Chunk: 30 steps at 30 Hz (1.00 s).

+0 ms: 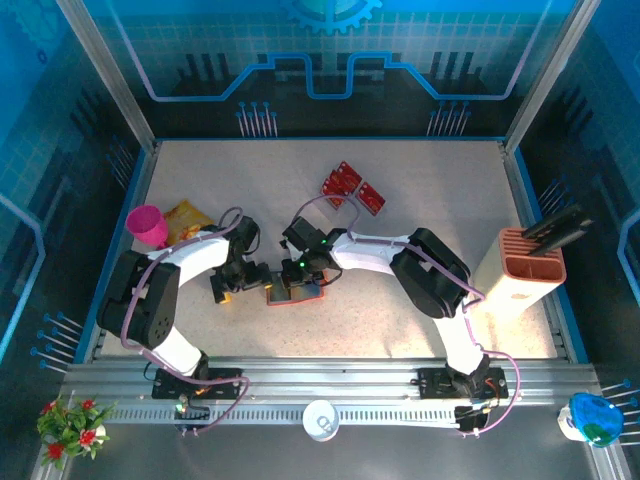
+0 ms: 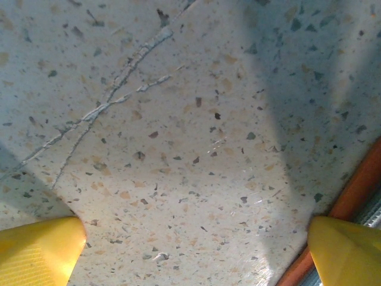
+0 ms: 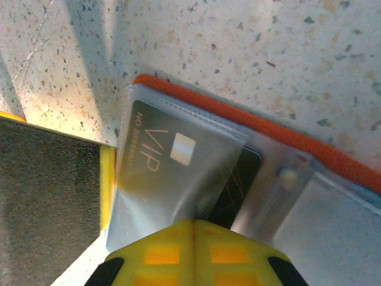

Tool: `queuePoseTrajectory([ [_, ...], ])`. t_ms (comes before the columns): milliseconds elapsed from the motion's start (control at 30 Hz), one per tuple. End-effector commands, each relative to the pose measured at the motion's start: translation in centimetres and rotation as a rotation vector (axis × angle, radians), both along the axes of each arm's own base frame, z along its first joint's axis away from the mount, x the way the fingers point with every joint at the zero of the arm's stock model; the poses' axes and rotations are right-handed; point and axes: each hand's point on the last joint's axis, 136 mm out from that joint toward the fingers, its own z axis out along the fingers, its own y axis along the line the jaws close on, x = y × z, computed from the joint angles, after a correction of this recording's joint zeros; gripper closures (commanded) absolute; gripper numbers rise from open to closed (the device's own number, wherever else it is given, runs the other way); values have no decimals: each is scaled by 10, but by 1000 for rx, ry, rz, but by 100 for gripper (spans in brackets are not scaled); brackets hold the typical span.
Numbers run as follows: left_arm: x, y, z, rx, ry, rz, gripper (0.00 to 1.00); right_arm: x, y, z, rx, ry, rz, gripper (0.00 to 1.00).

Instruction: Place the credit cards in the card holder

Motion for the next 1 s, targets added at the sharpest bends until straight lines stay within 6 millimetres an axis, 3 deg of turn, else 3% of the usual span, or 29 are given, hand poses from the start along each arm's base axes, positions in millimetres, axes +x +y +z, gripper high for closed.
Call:
queuePoseTrajectory([
  [0, -8, -9, -14, -60, 51, -16, 1, -18, 13, -2, 13, 51, 53, 98],
  [233, 1, -12, 10, -80, -18, -20, 1, -5, 0, 34, 62, -11, 0, 97],
  [467, 13, 5, 34, -28, -93, 16, 1, 2, -20, 34, 30, -35, -47, 97],
  [633, 13, 14, 31, -4, -78, 34, 1, 5, -26, 25, -1, -31, -61, 97],
  [967, 8, 1, 9, -61, 12, -3, 1, 10, -25, 12, -38, -27, -64, 97],
])
